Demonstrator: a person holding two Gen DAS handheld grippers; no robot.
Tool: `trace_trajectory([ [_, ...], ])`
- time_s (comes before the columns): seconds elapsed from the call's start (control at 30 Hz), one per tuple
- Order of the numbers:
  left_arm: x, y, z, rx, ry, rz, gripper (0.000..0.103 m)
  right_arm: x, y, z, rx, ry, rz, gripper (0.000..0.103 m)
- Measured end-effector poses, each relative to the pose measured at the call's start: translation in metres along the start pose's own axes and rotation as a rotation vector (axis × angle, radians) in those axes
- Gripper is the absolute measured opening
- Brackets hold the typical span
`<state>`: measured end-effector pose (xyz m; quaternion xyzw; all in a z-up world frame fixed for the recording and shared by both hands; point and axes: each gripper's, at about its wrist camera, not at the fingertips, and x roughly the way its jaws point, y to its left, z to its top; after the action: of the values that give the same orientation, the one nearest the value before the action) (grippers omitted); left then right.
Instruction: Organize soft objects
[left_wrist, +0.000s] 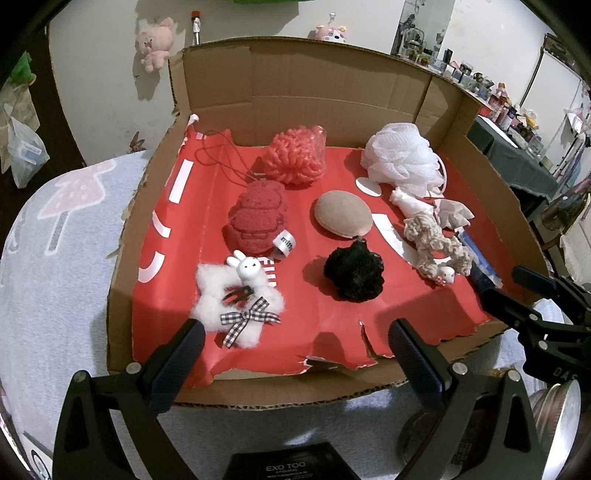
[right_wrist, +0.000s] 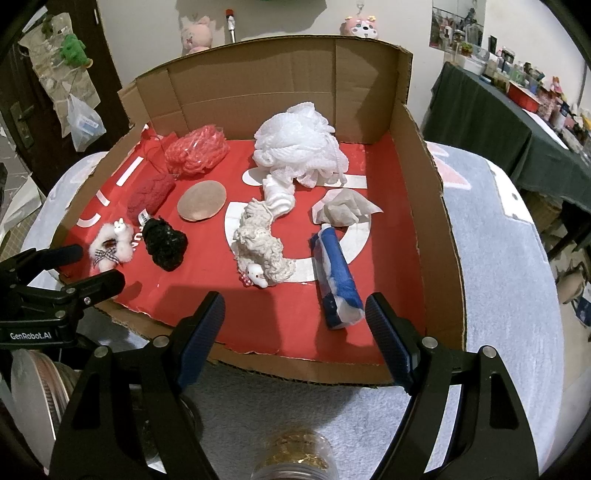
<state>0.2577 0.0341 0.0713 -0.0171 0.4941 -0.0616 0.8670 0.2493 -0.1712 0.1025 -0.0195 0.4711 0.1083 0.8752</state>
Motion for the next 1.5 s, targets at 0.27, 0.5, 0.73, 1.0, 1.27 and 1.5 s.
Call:
trace_trajectory([
  [0.27,-0.035,0.002,0.001,-0.009,-0.105,-0.011,0.101,-0.019,0.0,0.004,-0.005,-0.047,-0.007,0.078],
  [0.5,-0.103,-0.008,-0.024,0.026,-0.275,0.015,0.103,-0.082,0.005,-0.004,-0.026,-0.177,-0.014,0.078],
  [0.73,-0.14,-0.018,-0.082,0.004,-0.396,0.038,0.103,-0.14,0.019,-0.064,-0.052,-0.311,0.0,0.094],
  [1.0,-0.119,-0.03,-0.14,-0.001,-0.383,0.067,0.103,-0.131,0.021,-0.128,-0.017,-0.318,-0.033,0.095],
  [1.27,-0.072,-0.039,-0.164,0.0,-0.268,0.067,0.103,-0.079,0.018,-0.159,0.001,-0.224,-0.055,0.095],
  [1.5,-0.046,-0.04,-0.175,-0.002,-0.195,0.12,0.103,-0.049,0.017,-0.168,0.002,-0.169,-0.081,0.095],
])
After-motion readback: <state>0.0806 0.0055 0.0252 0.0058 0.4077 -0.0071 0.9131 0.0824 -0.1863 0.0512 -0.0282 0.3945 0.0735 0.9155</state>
